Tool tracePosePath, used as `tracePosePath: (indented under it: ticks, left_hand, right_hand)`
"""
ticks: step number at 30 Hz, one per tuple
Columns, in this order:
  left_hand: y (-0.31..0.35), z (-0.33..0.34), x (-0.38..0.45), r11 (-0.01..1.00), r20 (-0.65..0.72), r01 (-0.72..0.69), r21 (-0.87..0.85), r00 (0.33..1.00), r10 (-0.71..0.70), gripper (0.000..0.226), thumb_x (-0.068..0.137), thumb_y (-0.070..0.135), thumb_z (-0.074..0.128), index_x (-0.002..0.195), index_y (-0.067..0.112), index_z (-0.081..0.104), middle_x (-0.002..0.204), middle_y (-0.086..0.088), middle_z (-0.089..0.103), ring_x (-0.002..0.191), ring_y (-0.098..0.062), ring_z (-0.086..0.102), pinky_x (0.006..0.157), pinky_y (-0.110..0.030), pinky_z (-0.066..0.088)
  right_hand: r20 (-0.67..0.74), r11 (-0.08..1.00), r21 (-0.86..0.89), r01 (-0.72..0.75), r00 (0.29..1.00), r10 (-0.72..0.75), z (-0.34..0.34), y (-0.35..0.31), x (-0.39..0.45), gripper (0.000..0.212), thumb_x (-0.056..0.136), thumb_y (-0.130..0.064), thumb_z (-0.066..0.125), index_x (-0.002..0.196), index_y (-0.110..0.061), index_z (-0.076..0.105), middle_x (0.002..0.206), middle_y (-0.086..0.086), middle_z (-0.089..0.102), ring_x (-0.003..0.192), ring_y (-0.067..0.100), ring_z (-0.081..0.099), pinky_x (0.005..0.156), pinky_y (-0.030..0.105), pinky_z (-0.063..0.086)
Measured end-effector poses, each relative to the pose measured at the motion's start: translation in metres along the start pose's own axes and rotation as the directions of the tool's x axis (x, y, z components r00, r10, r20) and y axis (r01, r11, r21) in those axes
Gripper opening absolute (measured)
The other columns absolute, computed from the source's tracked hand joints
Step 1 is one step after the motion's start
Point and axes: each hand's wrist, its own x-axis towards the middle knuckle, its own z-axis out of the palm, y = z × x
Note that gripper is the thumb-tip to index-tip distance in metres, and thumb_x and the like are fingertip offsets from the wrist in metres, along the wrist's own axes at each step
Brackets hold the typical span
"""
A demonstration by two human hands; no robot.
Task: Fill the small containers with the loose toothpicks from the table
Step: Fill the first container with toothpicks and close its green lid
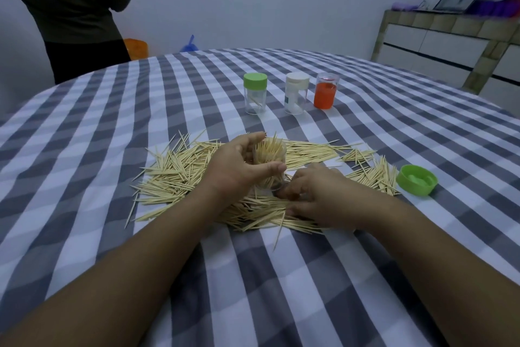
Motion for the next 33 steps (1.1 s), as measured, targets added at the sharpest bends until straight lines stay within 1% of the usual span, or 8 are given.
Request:
tracePosePath:
  ticks: [7,12,14,17,22,26,29,33]
  left_hand:
    - [0.000,0.000,0.001,1.000,0.006,-0.010,0.000,1.000,0.010,0.077,0.063,0.018,0.084,0.133,0.012,0.052,0.109,-0.001,0.067,0.094,-0.001,0.064,0.075,-0.011,0.052]
    - [0.000,0.000,0.001,1.000,0.014,-0.009,0.001,1.000,0.009,0.075,0.065,0.017,0.084,0.133,0.013,0.052,0.111,-0.002,0.067,0.094,-0.002,0.065,0.077,-0.011,0.052]
    - [0.000,0.000,0.001,1.000,0.016,-0.010,0.009,1.000,0.009,0.075,0.064,0.018,0.084,0.132,0.014,0.052,0.112,-0.002,0.067,0.096,-0.005,0.066,0.078,-0.013,0.053]
    - [0.000,0.001,0.001,1.000,0.025,-0.003,-0.001,1.000,0.003,0.077,0.062,0.022,0.084,0.132,0.015,0.052,0.111,-0.002,0.067,0.097,-0.006,0.066,0.079,-0.017,0.055]
    - [0.002,0.005,-0.005,1.000,0.061,-0.009,-0.011,0.998,0.010,0.091,0.048,0.038,0.080,0.133,0.016,0.052,0.115,-0.003,0.066,0.102,-0.010,0.065,0.090,-0.028,0.054]
    - [0.004,0.010,-0.009,0.999,0.096,-0.036,0.001,0.995,0.036,0.092,0.049,0.039,0.079,0.133,0.017,0.051,0.118,-0.001,0.065,0.104,-0.008,0.064,0.091,-0.023,0.053]
    - [0.002,0.012,-0.009,0.999,0.109,-0.034,-0.013,0.993,0.036,0.092,0.048,0.042,0.080,0.133,0.018,0.052,0.117,0.001,0.065,0.105,-0.010,0.065,0.094,-0.033,0.053]
    - [0.002,0.015,-0.010,0.999,0.119,-0.042,-0.022,0.992,0.044,0.092,0.049,0.041,0.081,0.133,0.018,0.052,0.119,0.001,0.065,0.106,-0.011,0.064,0.096,-0.036,0.052]
  right_hand:
    - [-0.101,0.990,-0.141,-0.027,0.995,0.013,-0.001,-0.003,0.001,0.025,0.095,-0.027,0.050,0.114,-0.025,0.065,0.106,0.002,0.060,0.102,0.023,0.054,0.088,0.036,0.044]
    - [-0.125,0.969,0.227,-0.093,0.984,0.124,-0.015,0.013,-0.008,0.012,0.093,-0.021,0.056,0.095,-0.022,0.068,0.086,-0.004,0.063,0.085,0.016,0.056,0.072,0.027,0.041]
    - [-0.145,0.929,0.361,-0.083,0.979,0.144,-0.021,0.021,-0.011,0.010,0.093,-0.021,0.058,0.090,-0.021,0.067,0.083,-0.005,0.063,0.083,0.016,0.057,0.073,0.027,0.043]
    - [-0.186,0.809,0.587,-0.023,0.969,0.162,-0.022,0.026,-0.011,0.013,0.094,-0.016,0.054,0.089,-0.019,0.066,0.088,-0.002,0.069,0.088,0.014,0.064,0.079,0.024,0.050]
    - [-0.392,0.491,0.842,0.222,0.878,0.275,-0.021,0.018,-0.007,0.014,0.097,-0.010,0.047,0.094,-0.015,0.060,0.084,0.003,0.070,0.067,0.012,0.066,0.061,0.014,0.048]
    - [-0.469,0.341,0.872,0.351,0.798,0.379,-0.017,0.010,-0.004,0.013,0.098,-0.016,0.046,0.097,-0.020,0.058,0.087,-0.001,0.071,0.064,0.009,0.062,0.059,0.013,0.045]
    - [-0.500,0.227,0.865,0.447,0.746,0.440,-0.014,0.007,0.000,0.012,0.099,-0.017,0.045,0.096,-0.019,0.057,0.087,-0.001,0.071,0.074,0.015,0.068,0.072,0.029,0.052]
    - [-0.518,0.117,0.835,0.538,0.696,0.497,-0.013,0.003,0.003,0.011,0.099,-0.015,0.043,0.097,-0.014,0.054,0.083,0.002,0.070,0.084,0.018,0.070,0.076,0.024,0.053]
